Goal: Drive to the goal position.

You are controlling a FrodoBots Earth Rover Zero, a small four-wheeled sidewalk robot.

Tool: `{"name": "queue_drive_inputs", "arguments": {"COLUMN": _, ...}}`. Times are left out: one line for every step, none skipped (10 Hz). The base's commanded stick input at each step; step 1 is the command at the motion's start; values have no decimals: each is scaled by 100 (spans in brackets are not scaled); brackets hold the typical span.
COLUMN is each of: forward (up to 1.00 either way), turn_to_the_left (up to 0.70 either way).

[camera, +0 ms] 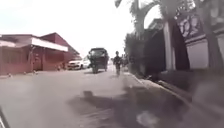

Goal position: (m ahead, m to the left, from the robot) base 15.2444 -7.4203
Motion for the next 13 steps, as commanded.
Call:
{"name": "queue_drive_inputs", "arguments": {"forward": 70, "turn_to_the_left": 1}}
{"name": "queue_drive_inputs", "arguments": {"forward": 70, "turn_to_the_left": 1}}
{"name": "queue_drive_inputs", "arguments": {"forward": 70, "turn_to_the_left": 1}}
{"name": "queue_drive_inputs", "arguments": {"forward": 70, "turn_to_the_left": 1}}
{"name": "queue_drive_inputs", "arguments": {"forward": 70, "turn_to_the_left": 1}}
{"name": "queue_drive_inputs", "arguments": {"forward": 70, "turn_to_the_left": 1}}
{"name": "queue_drive_inputs", "arguments": {"forward": 70, "turn_to_the_left": 1}}
{"name": "queue_drive_inputs", "arguments": {"forward": 70, "turn_to_the_left": 1}}
{"name": "queue_drive_inputs", "arguments": {"forward": 70, "turn_to_the_left": 1}}
{"name": "queue_drive_inputs", "arguments": {"forward": 70, "turn_to_the_left": 1}}
{"name": "queue_drive_inputs", "arguments": {"forward": 70, "turn_to_the_left": 1}}
{"name": "queue_drive_inputs", "arguments": {"forward": 70, "turn_to_the_left": 1}}
{"name": "queue_drive_inputs", "arguments": {"forward": 70, "turn_to_the_left": 1}}
